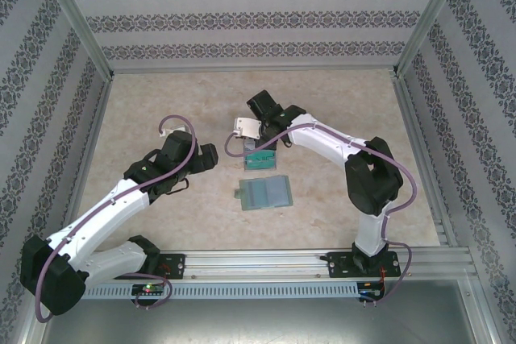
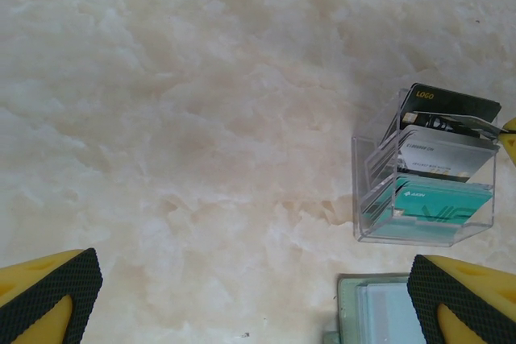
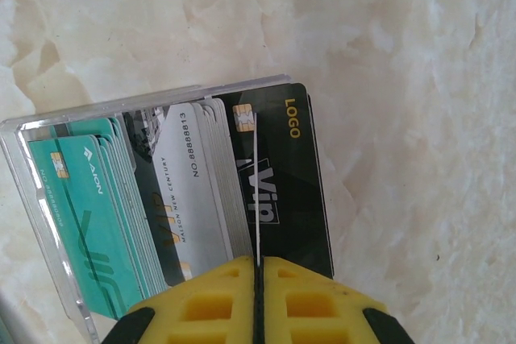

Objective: Take the credit cards out of the card holder

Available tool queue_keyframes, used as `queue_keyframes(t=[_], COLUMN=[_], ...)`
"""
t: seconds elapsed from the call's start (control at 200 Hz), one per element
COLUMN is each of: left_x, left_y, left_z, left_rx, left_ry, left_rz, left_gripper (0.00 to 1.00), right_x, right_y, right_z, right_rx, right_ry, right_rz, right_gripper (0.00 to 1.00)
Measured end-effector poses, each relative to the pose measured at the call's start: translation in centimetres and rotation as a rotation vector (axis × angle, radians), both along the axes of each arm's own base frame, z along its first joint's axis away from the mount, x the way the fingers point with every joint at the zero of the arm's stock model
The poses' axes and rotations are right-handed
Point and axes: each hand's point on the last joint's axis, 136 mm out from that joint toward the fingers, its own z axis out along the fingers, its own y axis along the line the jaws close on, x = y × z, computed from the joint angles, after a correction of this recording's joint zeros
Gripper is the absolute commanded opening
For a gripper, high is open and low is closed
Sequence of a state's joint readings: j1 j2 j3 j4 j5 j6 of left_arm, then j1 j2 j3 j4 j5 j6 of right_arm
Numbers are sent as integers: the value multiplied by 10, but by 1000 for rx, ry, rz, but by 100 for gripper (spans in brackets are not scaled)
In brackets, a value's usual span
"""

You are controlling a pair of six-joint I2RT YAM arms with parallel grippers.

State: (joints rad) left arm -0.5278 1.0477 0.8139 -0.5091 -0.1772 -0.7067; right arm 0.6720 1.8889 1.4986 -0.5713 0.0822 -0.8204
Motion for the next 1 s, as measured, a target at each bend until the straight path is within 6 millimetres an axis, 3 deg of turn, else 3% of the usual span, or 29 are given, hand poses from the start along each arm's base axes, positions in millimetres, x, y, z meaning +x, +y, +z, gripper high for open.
queue_keyframes(t=[0.085, 0.155, 0.345, 0.645, 0.784, 0.999], left_x=[-1, -1, -2, -3, -5, -4], left_y=[0, -1, -3, -5, -9, -24], left_z=[-1, -1, -1, -3, -6, -16], left_rx=[-2, -5, -14, -30, -46, -97], left_ry=[4, 6, 8, 21, 36, 82], left_rz=[-3, -6, -12, -27, -44, -72], left_gripper=[100, 100, 100, 100, 100, 97], right_x=[1, 3, 16, 39, 37, 19], right_y=[1, 3, 7, -6, -18, -37], right_z=[0, 0, -1, 9, 17, 51], right_rx=[1, 6, 21, 112, 191, 421], right_ry=[-1, -6, -22, -45, -24, 41], right_rz=[-1, -3, -39, -218, -349, -589], right_gripper=[2, 20, 25, 27, 29, 33])
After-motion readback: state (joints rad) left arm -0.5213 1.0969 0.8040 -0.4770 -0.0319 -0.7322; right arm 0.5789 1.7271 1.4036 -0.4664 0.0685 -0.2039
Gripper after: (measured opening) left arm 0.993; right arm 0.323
